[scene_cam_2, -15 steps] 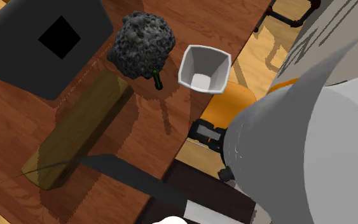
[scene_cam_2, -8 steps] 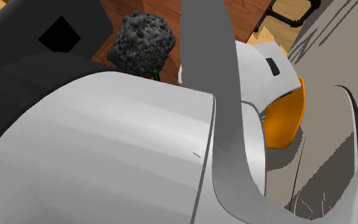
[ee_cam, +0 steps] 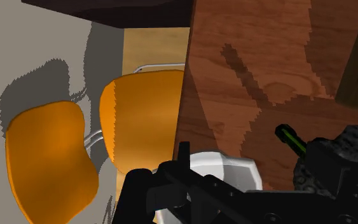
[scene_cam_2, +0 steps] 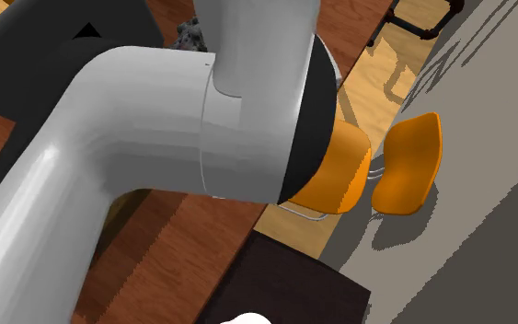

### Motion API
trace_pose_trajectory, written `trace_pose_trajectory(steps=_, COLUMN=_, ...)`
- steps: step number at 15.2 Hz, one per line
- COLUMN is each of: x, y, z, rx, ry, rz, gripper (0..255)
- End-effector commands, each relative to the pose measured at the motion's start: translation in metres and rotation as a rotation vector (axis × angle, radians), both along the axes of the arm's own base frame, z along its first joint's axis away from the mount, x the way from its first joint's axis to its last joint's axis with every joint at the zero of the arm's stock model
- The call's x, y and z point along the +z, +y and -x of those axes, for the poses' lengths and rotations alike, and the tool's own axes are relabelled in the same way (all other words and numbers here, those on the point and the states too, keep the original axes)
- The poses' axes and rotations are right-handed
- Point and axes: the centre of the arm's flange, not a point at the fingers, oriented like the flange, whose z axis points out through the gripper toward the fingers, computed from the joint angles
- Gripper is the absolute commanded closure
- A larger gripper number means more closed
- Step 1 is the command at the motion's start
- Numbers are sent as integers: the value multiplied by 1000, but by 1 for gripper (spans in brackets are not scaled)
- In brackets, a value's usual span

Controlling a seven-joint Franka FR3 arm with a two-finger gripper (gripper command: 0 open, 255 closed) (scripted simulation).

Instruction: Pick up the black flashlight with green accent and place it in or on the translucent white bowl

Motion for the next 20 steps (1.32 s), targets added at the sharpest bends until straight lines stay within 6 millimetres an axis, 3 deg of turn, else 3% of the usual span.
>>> trace_pose_trajectory(steps=1, x=-14, y=20, z=-14, rx=0, ry=7, rz=-2, gripper=0)
trace_pose_trajectory(steps=15, x=-118, y=147, z=-100, rx=1, ry=58, rz=-4, gripper=0)
trace_pose_trajectory(steps=20, x=-144, y=147, z=-99, rx=1, ry=58, rz=-4, gripper=0)
